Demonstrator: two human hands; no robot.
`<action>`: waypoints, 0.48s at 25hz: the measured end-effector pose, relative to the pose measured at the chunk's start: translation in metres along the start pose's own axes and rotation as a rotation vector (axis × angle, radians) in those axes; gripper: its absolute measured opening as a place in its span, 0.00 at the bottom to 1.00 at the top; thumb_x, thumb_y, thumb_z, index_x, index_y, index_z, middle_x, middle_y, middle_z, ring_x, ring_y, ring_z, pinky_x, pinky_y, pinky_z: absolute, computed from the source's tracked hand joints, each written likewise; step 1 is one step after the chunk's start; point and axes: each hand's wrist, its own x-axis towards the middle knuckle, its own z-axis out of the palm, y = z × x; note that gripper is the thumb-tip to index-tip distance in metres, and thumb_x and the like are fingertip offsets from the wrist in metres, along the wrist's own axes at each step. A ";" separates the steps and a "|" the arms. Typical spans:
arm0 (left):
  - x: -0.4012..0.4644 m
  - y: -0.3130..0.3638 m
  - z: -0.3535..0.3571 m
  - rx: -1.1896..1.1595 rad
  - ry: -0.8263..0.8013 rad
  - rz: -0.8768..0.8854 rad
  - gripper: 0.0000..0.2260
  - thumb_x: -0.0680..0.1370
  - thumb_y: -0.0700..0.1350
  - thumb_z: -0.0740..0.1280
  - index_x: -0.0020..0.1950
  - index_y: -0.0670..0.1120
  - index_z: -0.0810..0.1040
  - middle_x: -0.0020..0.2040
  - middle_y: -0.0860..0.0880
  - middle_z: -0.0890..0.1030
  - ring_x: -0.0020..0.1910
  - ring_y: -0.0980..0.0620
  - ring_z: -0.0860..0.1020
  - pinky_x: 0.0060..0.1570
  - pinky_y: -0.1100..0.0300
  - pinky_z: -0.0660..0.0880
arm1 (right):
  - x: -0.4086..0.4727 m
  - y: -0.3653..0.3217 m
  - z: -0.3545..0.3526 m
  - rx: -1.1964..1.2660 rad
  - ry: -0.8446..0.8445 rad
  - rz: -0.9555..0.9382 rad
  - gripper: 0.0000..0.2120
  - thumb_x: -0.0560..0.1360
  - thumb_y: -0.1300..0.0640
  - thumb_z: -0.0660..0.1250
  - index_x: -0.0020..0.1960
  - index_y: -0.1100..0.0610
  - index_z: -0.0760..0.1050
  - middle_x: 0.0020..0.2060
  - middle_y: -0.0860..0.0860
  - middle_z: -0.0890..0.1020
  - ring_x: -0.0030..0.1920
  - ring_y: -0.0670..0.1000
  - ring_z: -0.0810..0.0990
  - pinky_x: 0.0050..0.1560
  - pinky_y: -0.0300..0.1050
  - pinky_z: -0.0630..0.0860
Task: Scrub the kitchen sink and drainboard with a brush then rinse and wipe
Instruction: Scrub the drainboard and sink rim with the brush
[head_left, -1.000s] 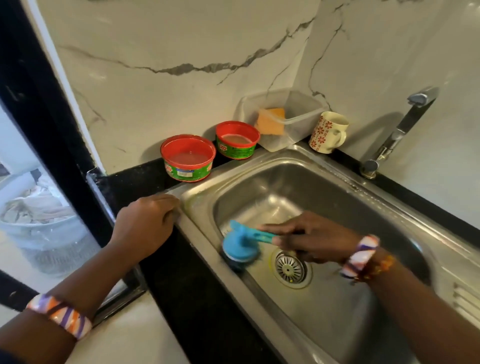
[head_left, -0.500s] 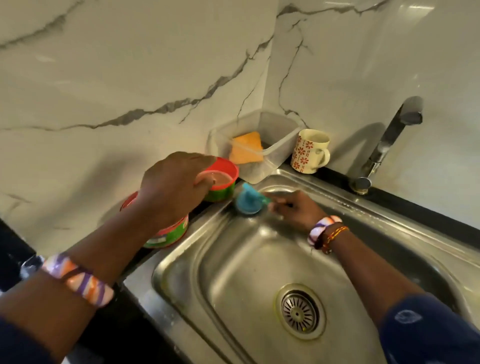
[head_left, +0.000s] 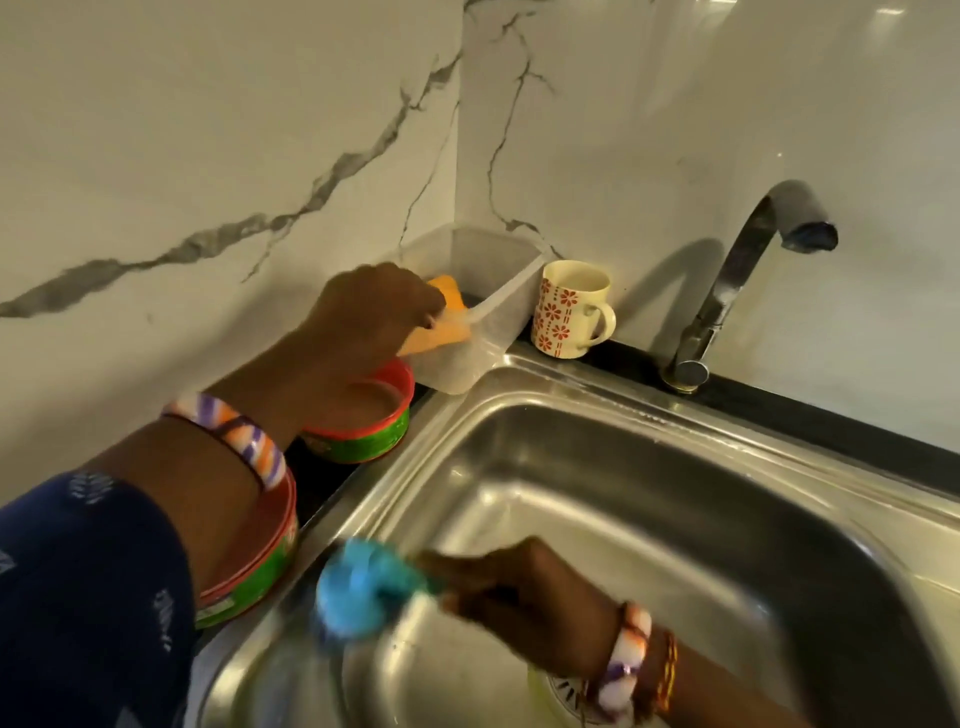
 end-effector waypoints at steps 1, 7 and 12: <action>0.007 -0.003 -0.005 -0.042 0.015 0.011 0.09 0.76 0.45 0.66 0.55 0.51 0.81 0.56 0.48 0.80 0.55 0.45 0.77 0.49 0.57 0.71 | 0.008 0.010 -0.012 0.002 0.072 0.035 0.18 0.76 0.58 0.65 0.66 0.56 0.72 0.56 0.46 0.79 0.53 0.28 0.73 0.56 0.28 0.72; 0.029 -0.015 -0.025 -0.255 0.161 0.119 0.07 0.75 0.40 0.67 0.50 0.45 0.83 0.47 0.44 0.83 0.48 0.44 0.80 0.52 0.47 0.75 | 0.069 0.071 -0.102 -0.297 0.599 0.462 0.15 0.78 0.60 0.62 0.63 0.58 0.75 0.55 0.59 0.81 0.57 0.57 0.79 0.52 0.42 0.71; 0.029 -0.017 -0.017 -0.222 0.195 0.166 0.08 0.75 0.42 0.66 0.52 0.43 0.83 0.47 0.41 0.83 0.48 0.41 0.79 0.51 0.47 0.75 | 0.059 0.042 -0.055 -0.140 0.451 0.359 0.10 0.78 0.58 0.62 0.52 0.51 0.81 0.38 0.50 0.82 0.38 0.45 0.78 0.44 0.40 0.71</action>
